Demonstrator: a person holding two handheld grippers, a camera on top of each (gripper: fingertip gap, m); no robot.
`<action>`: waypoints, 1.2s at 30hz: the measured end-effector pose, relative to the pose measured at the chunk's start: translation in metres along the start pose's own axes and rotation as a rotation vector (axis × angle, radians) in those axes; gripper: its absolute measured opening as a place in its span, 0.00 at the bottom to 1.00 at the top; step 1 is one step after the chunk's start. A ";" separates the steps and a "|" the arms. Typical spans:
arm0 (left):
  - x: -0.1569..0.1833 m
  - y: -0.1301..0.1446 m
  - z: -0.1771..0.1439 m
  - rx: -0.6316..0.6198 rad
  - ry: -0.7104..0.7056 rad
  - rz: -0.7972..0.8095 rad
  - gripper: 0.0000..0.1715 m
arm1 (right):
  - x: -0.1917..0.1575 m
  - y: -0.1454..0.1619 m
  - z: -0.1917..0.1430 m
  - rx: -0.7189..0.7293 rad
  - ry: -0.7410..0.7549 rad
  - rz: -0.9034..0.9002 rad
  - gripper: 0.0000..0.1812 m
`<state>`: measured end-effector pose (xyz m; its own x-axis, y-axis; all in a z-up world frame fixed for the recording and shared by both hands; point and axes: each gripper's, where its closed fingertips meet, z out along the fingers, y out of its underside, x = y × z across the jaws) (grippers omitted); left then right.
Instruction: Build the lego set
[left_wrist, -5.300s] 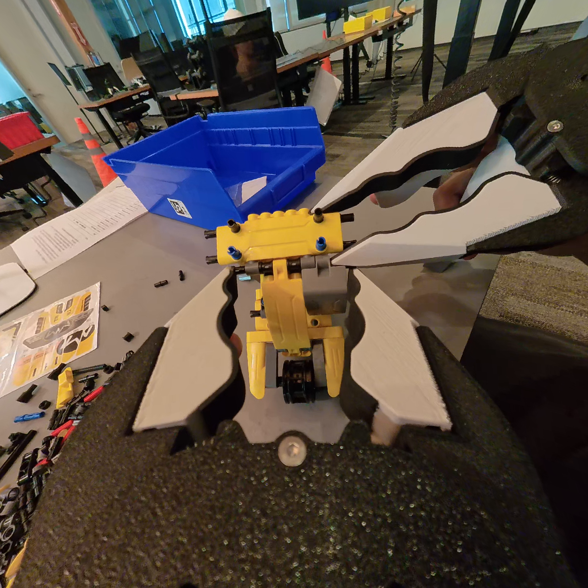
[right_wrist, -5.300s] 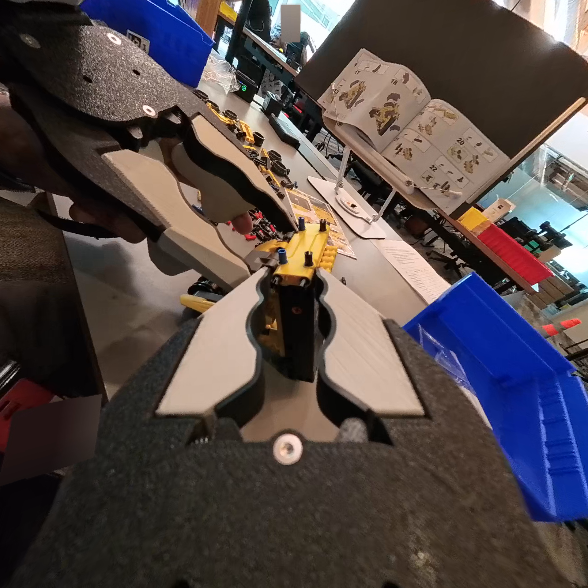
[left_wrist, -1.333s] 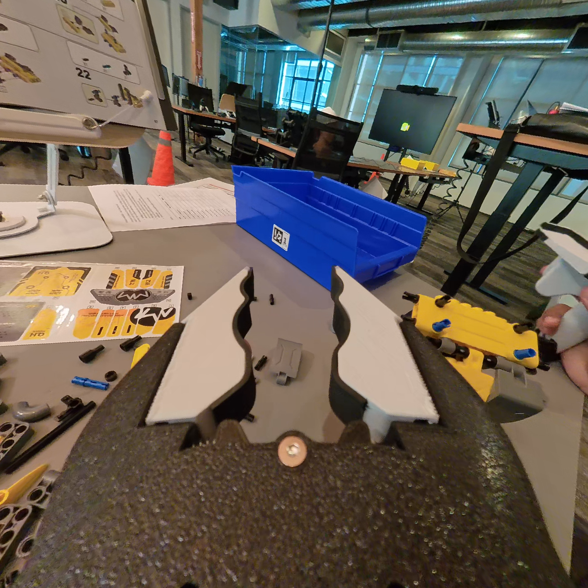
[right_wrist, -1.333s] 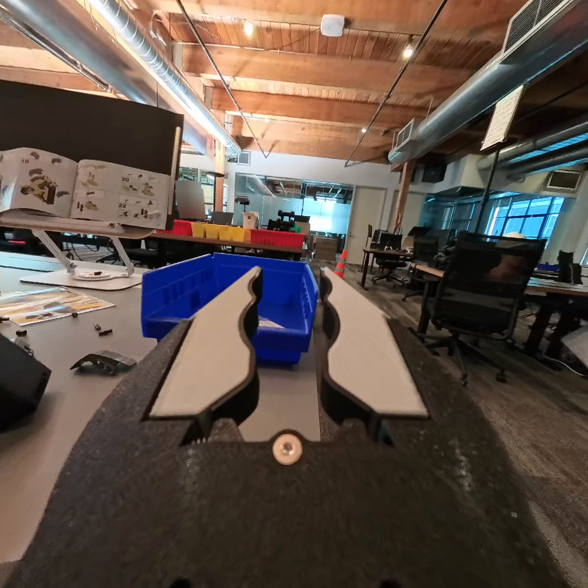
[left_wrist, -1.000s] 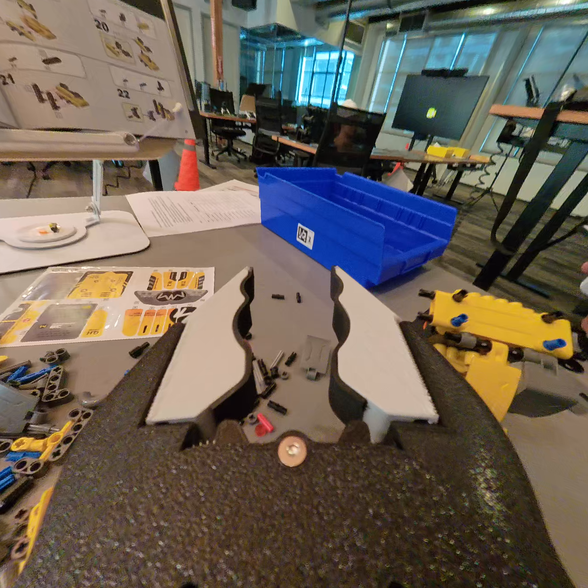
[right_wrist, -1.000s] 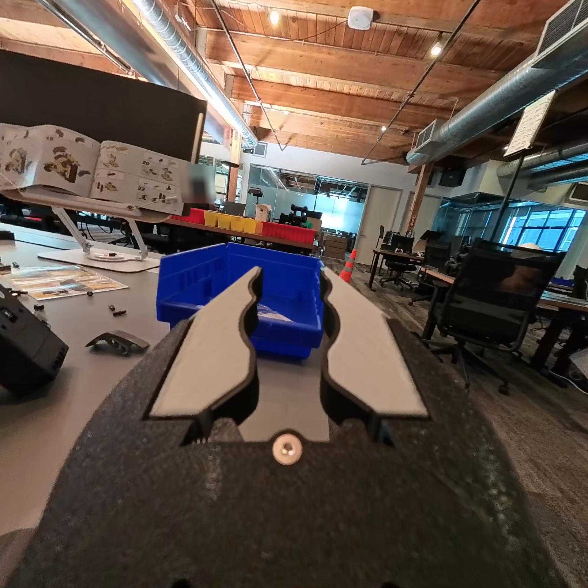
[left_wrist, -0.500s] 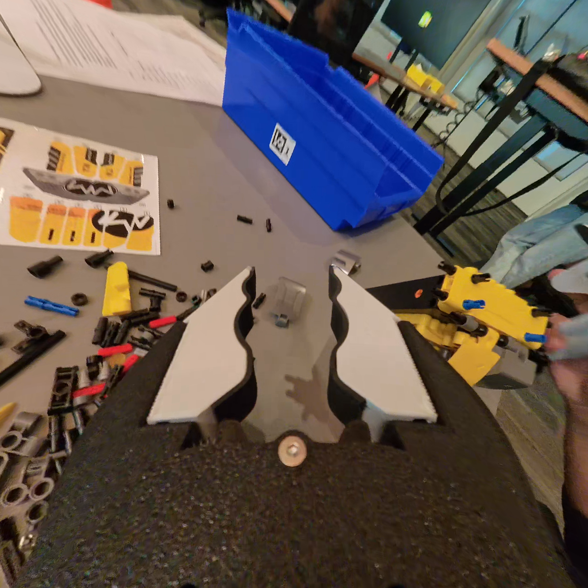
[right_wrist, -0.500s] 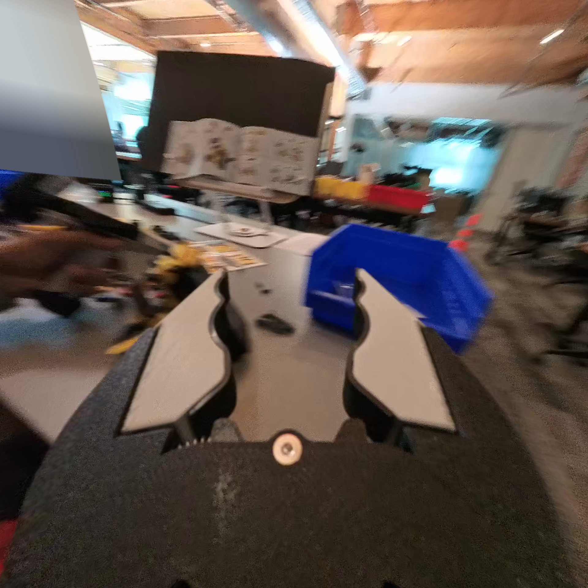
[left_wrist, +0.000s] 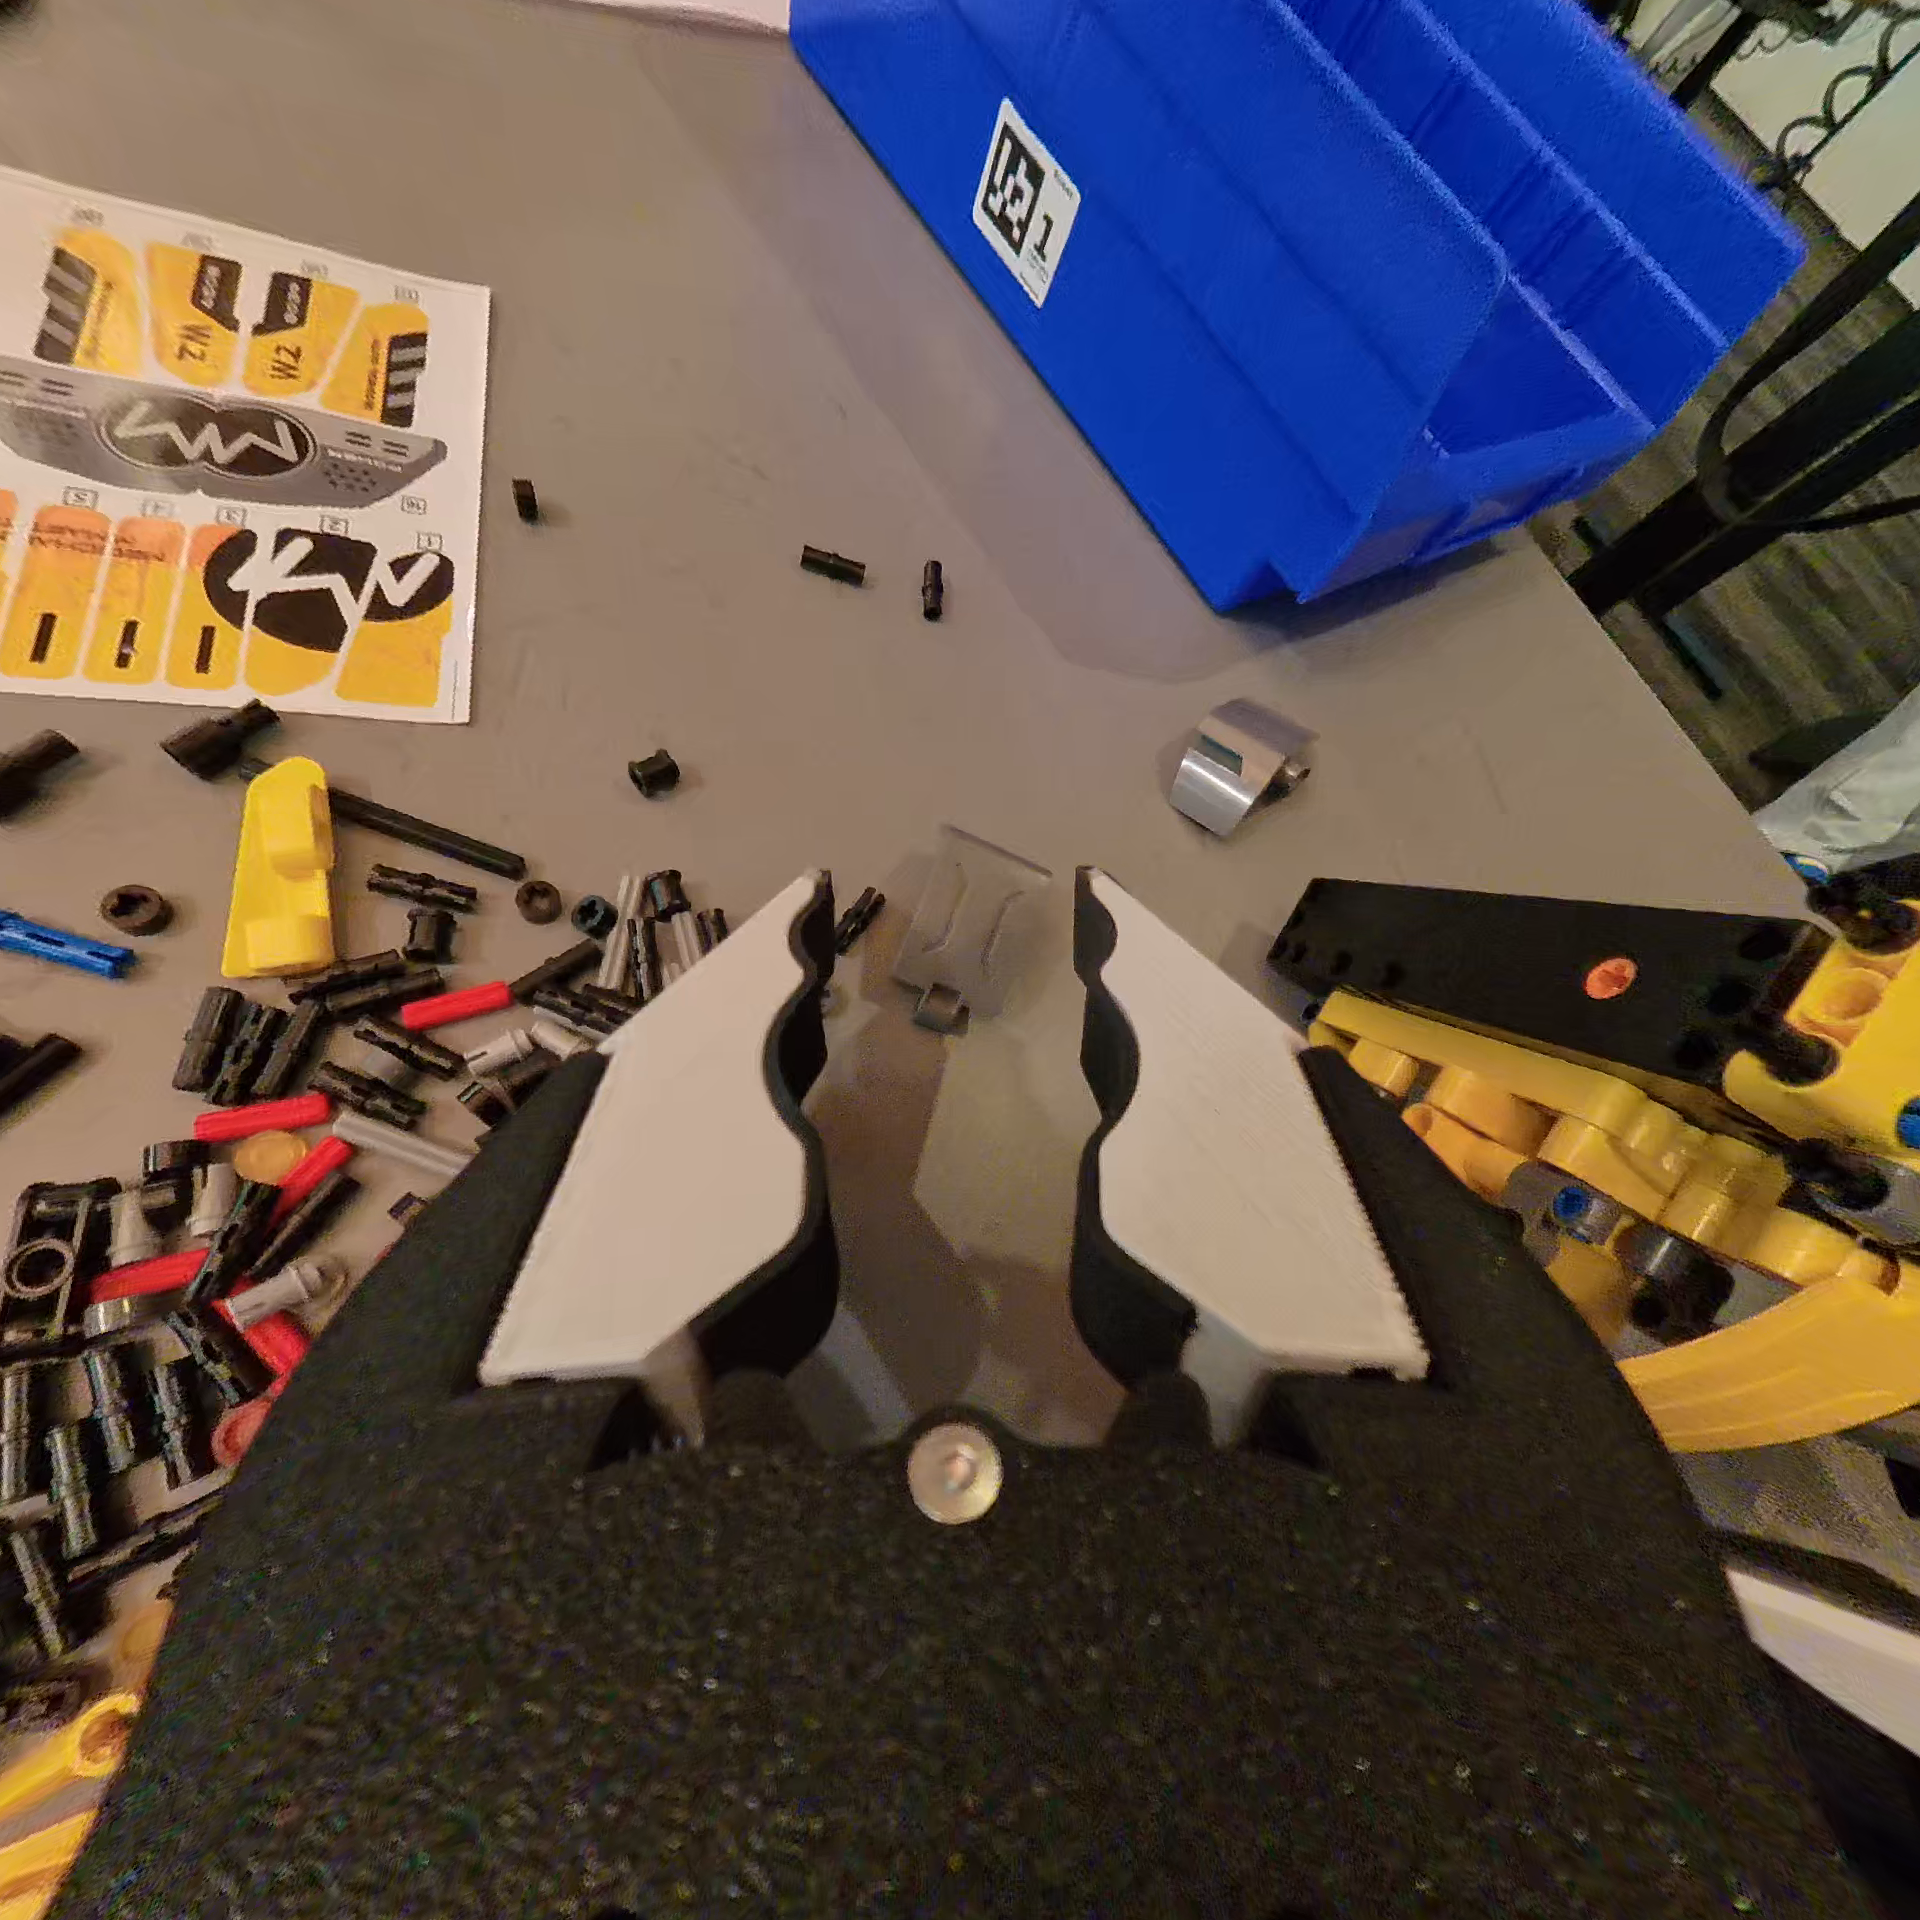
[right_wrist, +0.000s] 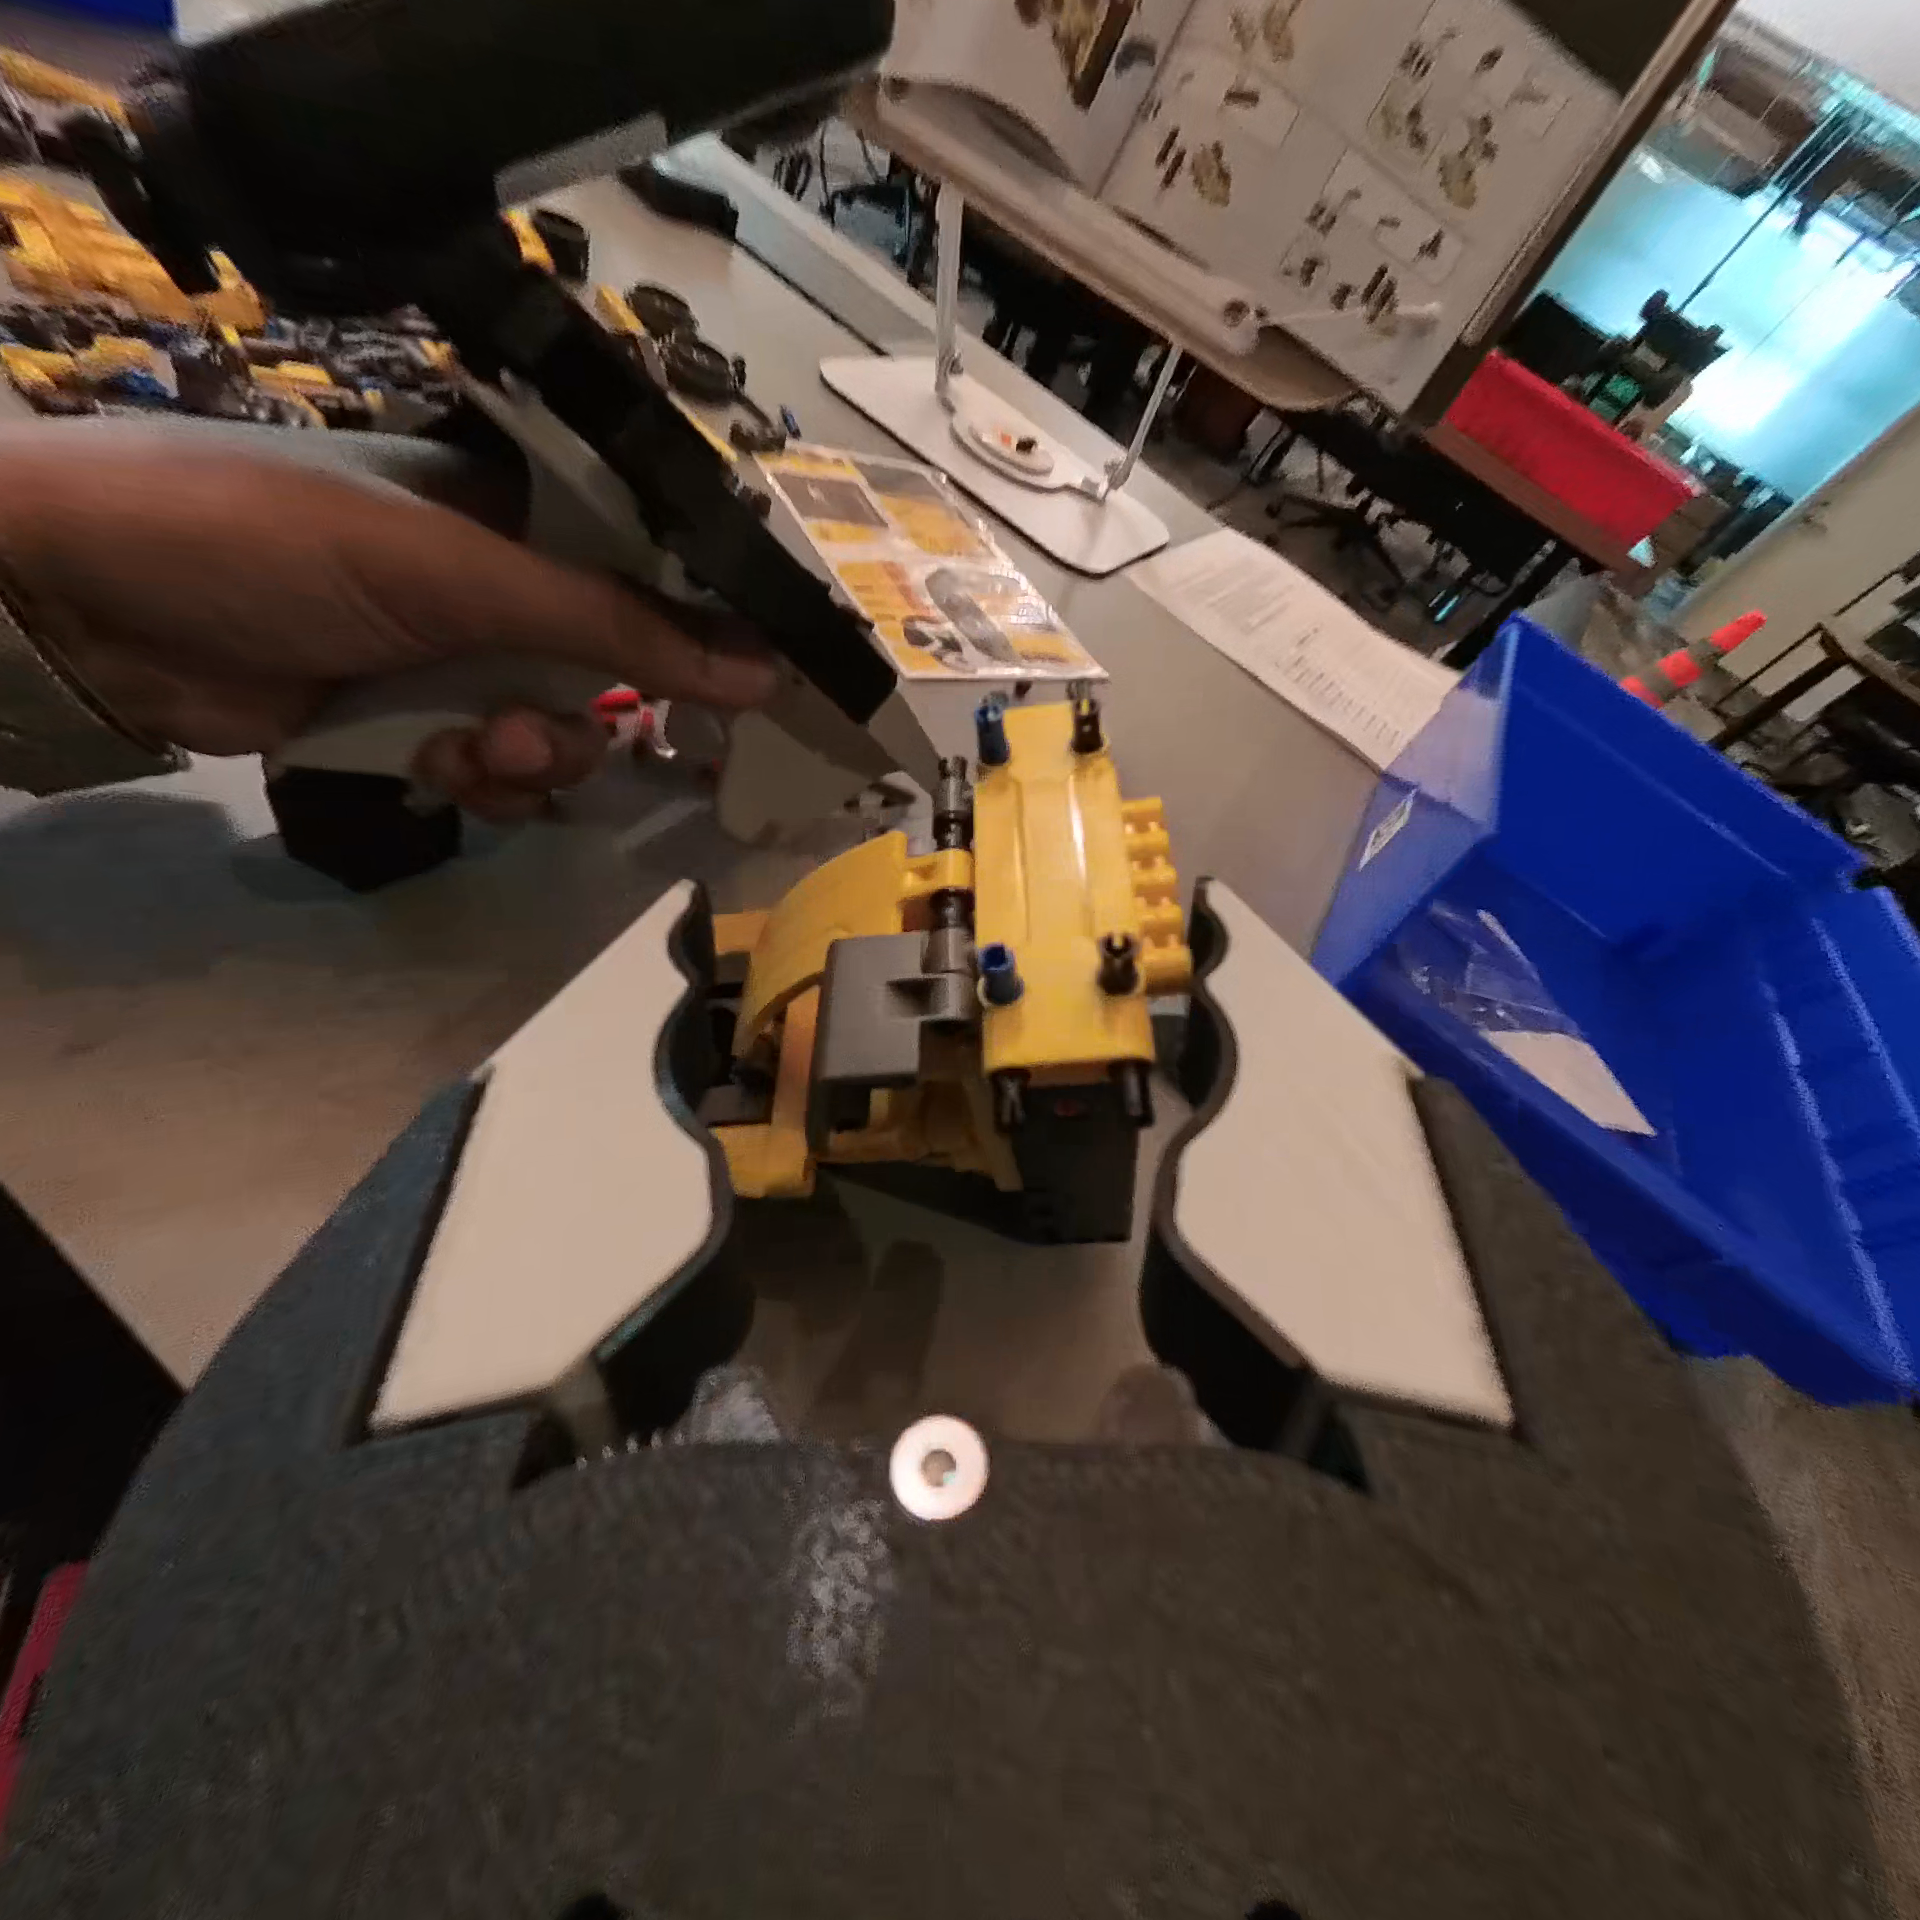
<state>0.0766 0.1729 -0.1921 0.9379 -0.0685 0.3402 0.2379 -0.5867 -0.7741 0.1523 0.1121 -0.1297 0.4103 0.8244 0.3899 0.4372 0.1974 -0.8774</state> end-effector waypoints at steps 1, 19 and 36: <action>0.001 0.001 0.000 -0.009 0.008 -0.001 0.26 | -0.001 0.003 0.002 -0.019 -0.010 0.010 0.50; 0.002 0.020 -0.007 -0.129 0.067 0.102 0.07 | -0.002 0.015 -0.026 -0.015 -0.309 0.208 0.36; 0.016 0.012 0.027 -0.179 0.045 0.161 0.17 | -0.001 0.021 -0.038 -0.019 -0.364 0.176 0.36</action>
<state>0.1014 0.1867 -0.2107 0.9470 -0.2060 0.2465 0.0340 -0.6988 -0.7146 0.1913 0.0957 -0.1380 0.1714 0.9795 0.1063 0.4018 0.0290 -0.9153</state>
